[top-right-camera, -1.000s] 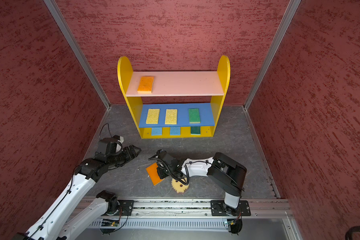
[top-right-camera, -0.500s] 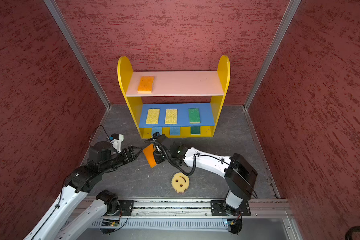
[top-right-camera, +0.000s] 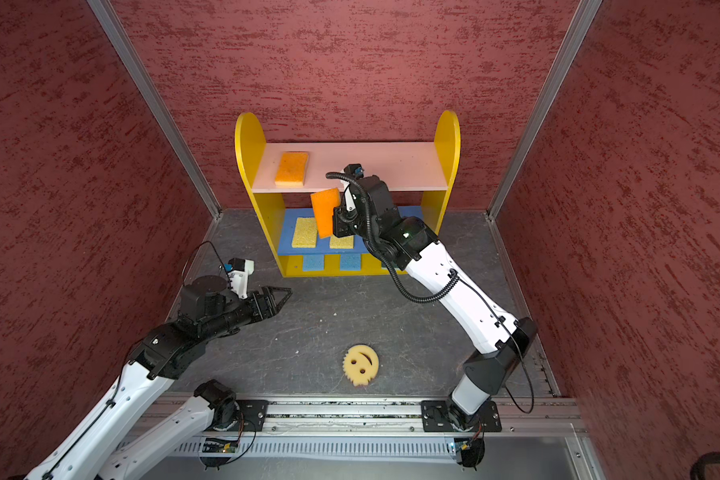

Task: Place and organize the cleaning sponges onto the shelf
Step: 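Lift the orange sponge and carry it to the pink shelf with right gripper, then lower the orange sponge beside the other orange sponge and open right gripper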

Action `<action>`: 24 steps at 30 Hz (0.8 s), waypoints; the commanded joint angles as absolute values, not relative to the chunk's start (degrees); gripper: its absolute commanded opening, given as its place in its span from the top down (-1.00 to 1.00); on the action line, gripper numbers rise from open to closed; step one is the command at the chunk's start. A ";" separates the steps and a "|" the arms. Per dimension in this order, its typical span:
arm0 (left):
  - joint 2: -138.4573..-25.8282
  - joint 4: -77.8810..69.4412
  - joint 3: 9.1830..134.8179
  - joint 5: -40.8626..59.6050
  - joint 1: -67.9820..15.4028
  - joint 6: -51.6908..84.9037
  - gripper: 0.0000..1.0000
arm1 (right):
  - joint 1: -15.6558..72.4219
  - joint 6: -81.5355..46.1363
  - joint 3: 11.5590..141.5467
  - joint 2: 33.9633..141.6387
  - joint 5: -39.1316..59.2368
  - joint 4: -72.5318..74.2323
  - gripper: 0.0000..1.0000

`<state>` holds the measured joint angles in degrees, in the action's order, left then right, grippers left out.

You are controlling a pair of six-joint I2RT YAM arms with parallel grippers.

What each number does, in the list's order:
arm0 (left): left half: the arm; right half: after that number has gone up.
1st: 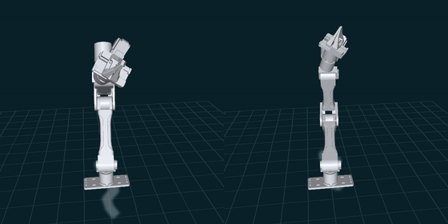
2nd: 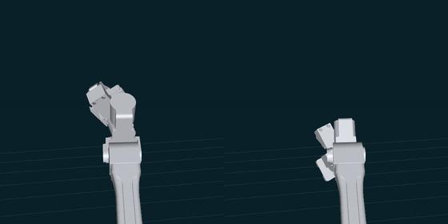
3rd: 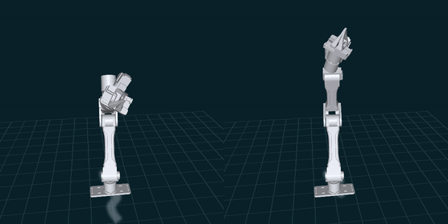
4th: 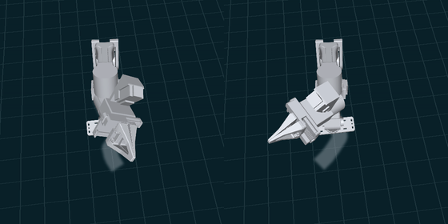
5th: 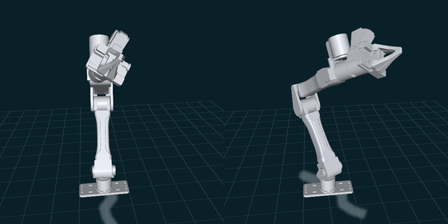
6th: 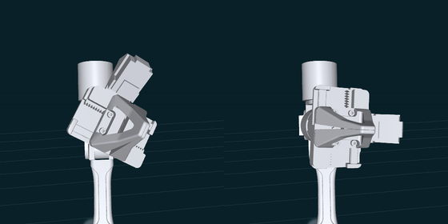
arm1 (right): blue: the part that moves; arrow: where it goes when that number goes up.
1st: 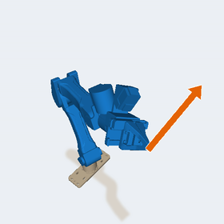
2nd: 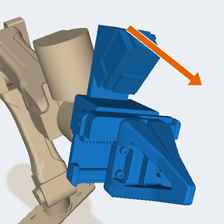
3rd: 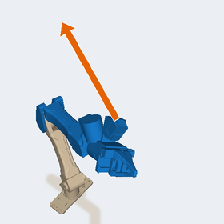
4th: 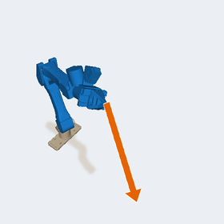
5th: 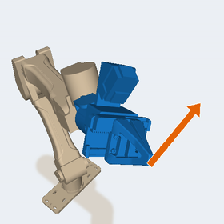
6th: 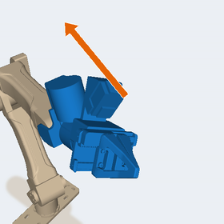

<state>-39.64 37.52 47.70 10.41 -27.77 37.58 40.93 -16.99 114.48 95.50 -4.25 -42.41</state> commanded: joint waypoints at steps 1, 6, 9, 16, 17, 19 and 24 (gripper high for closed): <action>-38.84 36.94 49.13 8.27 -28.18 36.15 -0.56 | 39.05 -14.48 123.82 99.89 -8.54 -45.69 1.00; -38.85 37.38 48.78 7.23 -28.17 35.49 -0.58 | 37.24 -13.10 139.69 108.22 -8.93 -51.10 1.00; -38.91 37.64 48.87 6.63 -28.21 35.08 -0.58 | 36.40 -13.01 146.09 111.77 -7.52 -52.97 1.00; -39.44 37.71 49.31 5.66 -28.17 34.63 -0.59 | 34.31 -13.78 147.01 113.35 -6.83 -49.93 1.00; -39.59 37.71 49.39 5.73 -28.21 34.56 -0.59 | 33.89 -14.04 147.04 113.54 -6.85 -49.42 1.00; -39.65 37.71 49.48 5.73 -28.21 34.61 -0.59 | 33.72 -14.06 147.01 113.85 -8.05 -48.18 1.00; -40.08 37.30 48.89 5.58 -28.17 35.06 -0.59 | 33.60 -14.50 147.03 115.35 -9.37 -45.85 1.00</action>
<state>-40.07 37.65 47.75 6.07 -27.99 35.62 34.33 -14.13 145.62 113.82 -6.39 -48.97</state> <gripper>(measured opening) 0.794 0.051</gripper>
